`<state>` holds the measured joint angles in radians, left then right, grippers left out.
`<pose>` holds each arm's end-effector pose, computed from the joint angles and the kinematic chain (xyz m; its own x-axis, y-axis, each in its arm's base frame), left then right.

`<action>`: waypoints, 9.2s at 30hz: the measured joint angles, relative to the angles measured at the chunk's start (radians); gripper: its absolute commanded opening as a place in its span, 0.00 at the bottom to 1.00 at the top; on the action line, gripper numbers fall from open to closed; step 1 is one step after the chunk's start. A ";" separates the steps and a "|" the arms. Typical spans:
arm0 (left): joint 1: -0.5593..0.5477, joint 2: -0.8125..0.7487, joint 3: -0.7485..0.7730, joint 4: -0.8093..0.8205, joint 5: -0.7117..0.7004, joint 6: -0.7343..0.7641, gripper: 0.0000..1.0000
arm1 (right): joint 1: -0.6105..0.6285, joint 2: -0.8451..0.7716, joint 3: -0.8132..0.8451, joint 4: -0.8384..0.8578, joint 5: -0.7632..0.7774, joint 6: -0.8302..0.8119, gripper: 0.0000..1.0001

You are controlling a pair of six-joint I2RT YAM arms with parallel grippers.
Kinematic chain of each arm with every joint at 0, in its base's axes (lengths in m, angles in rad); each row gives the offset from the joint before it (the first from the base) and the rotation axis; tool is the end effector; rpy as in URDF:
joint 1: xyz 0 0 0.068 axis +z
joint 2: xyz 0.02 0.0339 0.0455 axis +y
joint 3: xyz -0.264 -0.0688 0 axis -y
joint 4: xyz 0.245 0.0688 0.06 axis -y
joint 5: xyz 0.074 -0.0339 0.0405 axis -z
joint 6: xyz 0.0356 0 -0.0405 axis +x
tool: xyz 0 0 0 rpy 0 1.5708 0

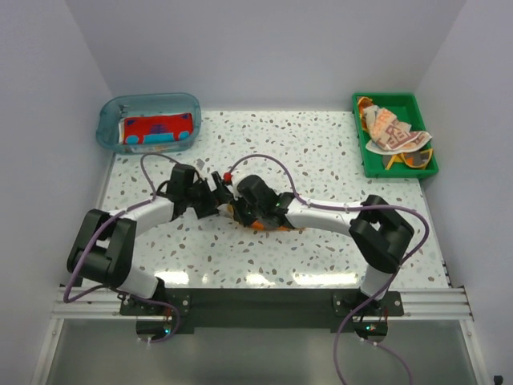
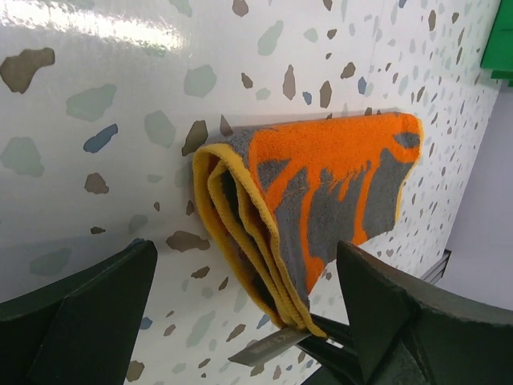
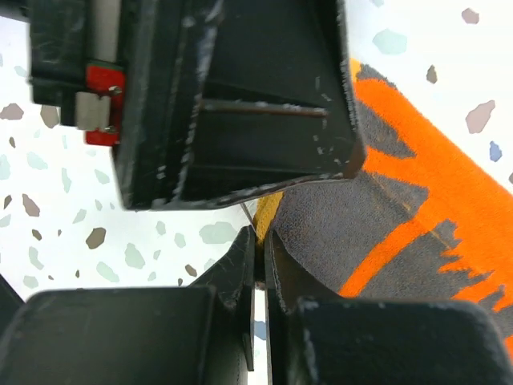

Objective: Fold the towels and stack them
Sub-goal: Neatly place the folded towel into the bin

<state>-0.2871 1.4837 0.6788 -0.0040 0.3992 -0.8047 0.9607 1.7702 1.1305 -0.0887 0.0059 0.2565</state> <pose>0.2683 -0.0936 0.1642 -0.8546 -0.4400 -0.2759 -0.1407 0.7076 -0.6924 0.2216 0.3166 0.2012 -0.5762 -0.3815 -0.7228 -0.6936 0.6961 0.1855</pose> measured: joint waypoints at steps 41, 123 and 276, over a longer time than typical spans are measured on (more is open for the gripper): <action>0.031 -0.299 -0.093 -0.141 -0.302 0.042 0.77 | -0.022 -0.031 -0.021 -0.123 0.033 0.036 0.62; 0.188 -0.228 0.014 -0.257 -0.183 0.325 1.00 | 0.060 0.295 0.362 -0.562 0.239 -0.135 0.00; 0.293 -1.095 0.439 -0.685 -0.523 0.468 1.00 | -0.541 -1.352 0.039 -0.819 0.604 0.037 0.99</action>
<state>0.0063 0.3889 1.1179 -0.6891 -0.1242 -0.3363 0.4202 0.4179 1.1694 -0.9073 0.6098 0.2935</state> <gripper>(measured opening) 0.997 0.986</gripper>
